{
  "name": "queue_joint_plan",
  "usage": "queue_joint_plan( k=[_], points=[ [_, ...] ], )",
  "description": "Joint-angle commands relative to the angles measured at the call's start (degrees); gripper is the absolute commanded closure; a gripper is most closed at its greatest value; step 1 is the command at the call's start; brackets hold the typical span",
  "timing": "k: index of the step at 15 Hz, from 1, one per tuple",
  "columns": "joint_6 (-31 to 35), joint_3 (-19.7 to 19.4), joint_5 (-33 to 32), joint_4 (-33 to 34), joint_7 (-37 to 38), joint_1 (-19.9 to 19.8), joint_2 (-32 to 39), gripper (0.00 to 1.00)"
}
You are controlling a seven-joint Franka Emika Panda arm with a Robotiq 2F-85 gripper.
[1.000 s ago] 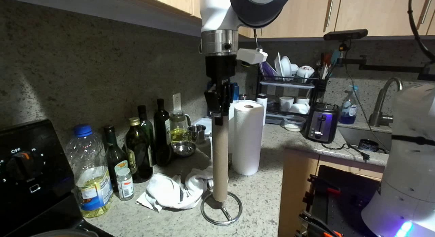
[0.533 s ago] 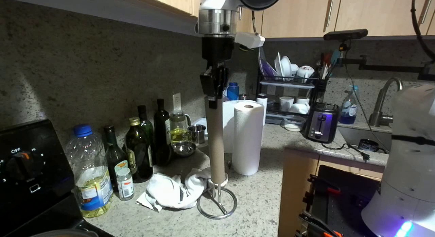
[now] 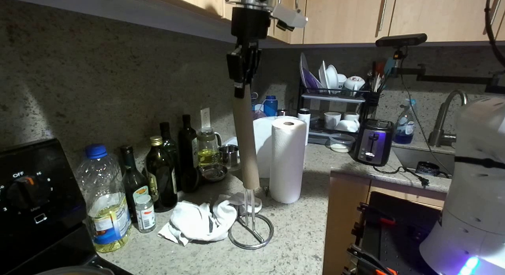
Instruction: Remove the empty paper roll off of the holder then put the empty paper roll on the holder
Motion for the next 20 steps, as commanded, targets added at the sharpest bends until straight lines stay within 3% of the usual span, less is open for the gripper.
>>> queue_joint_plan(
  k=[1, 8, 9, 11, 20],
  points=[
    [-1.36, 0.61, -1.92, 2.32, 0.53, -0.32, -1.28, 0.64],
    [-0.99, 1.54, -4.39, 5.13, 0.65, -0.34, -3.52, 0.64],
    [-0.88, 1.75, -4.76, 5.49, 0.67, -0.31, -3.79, 0.72],
    [-0.74, 2.13, -5.46, 5.89, 0.62, -0.32, -4.52, 0.76],
    [-0.14, 4.19, -8.56, 8.01, 0.72, -0.31, -7.21, 0.71]
  ],
)
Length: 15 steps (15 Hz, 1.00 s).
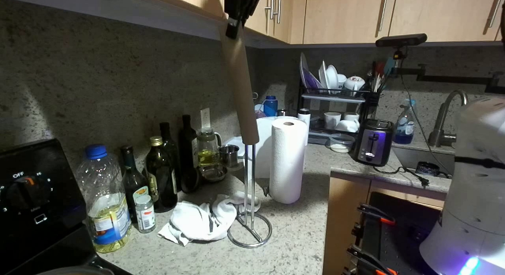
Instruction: Remove the empty paper roll off of the holder then put the empty paper roll on the holder
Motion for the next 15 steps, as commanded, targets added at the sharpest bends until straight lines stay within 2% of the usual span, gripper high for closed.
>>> queue_joint_plan(
  k=[1, 8, 10, 12, 15],
  points=[
    [-0.05, 1.38, -2.22, 1.41, 0.60, -0.28, -1.19, 0.71],
    [1.09, 3.33, -3.21, 2.45, 0.31, 0.22, -2.69, 0.75],
    [1.20, 3.67, -2.83, 2.22, 0.49, 0.35, -3.22, 0.79],
    [1.56, 3.43, -1.92, 1.60, 0.56, 0.67, -4.07, 0.81],
    [2.38, 2.64, 0.34, 0.39, 0.20, 1.38, -5.48, 0.80]
  ],
)
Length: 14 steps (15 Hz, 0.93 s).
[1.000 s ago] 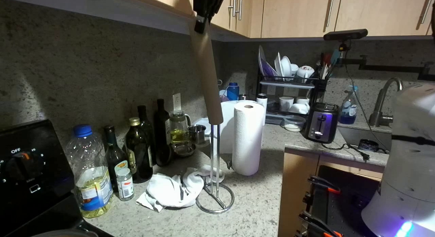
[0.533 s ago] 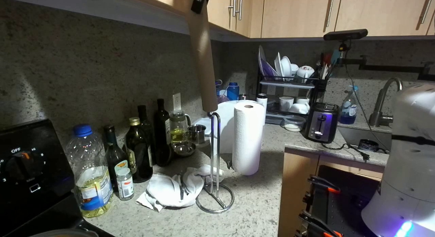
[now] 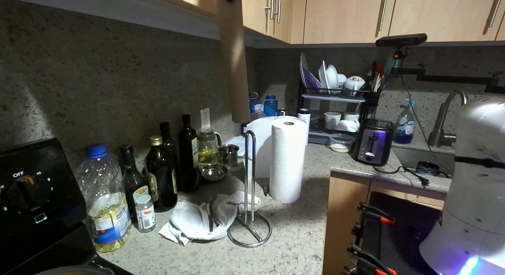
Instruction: Remove the empty paper roll off of the holder then put the empty paper roll on the holder
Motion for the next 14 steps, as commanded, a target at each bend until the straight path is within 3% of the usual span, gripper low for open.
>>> queue_joint_plan(
  k=[1, 8, 14],
  points=[
    [2.21, -1.08, 3.20, -2.46, -0.03, 0.85, -2.48, 0.78],
    [5.16, -3.27, 12.40, -7.27, -1.63, 2.18, -4.57, 0.79],
    [6.06, -2.84, 16.37, -12.75, -1.95, 3.19, -4.42, 0.81]
  ],
)
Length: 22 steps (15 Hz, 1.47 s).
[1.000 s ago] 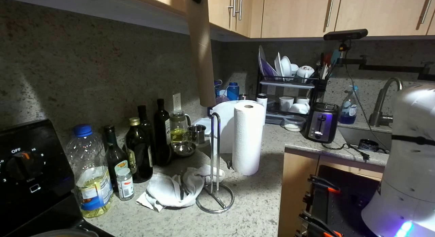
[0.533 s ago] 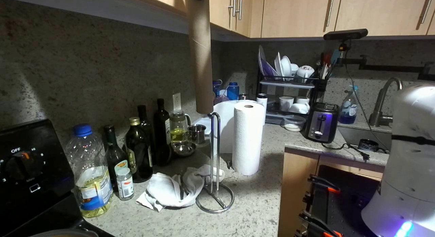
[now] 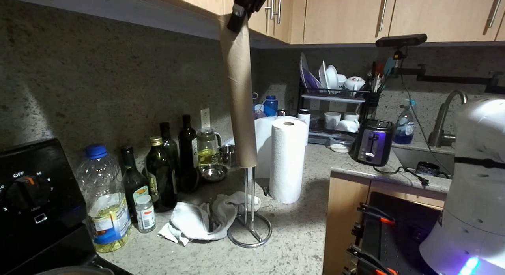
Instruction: Remove the empty paper roll off of the holder then put the empty paper roll on the holder
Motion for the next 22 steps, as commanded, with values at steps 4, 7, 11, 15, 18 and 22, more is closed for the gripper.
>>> queue_joint_plan(
  k=[4, 7, 11, 15, 18, 22],
  points=[
    [2.61, 0.53, 1.47, -6.79, -1.53, 1.91, -0.49, 0.78],
    [3.22, 0.78, 1.55, -8.39, -1.79, 2.45, -0.01, 0.78],
    [1.92, 1.26, 0.66, -8.01, -0.26, 2.08, 0.63, 0.81],
    [1.92, 1.25, 0.66, -7.99, -0.24, 2.05, 0.66, 0.85],
    [1.92, 1.26, 0.66, -7.99, -0.24, 2.05, 0.67, 0.85],
    [1.92, 1.25, 0.66, -7.99, -0.24, 2.05, 0.66, 0.85]
  ],
)
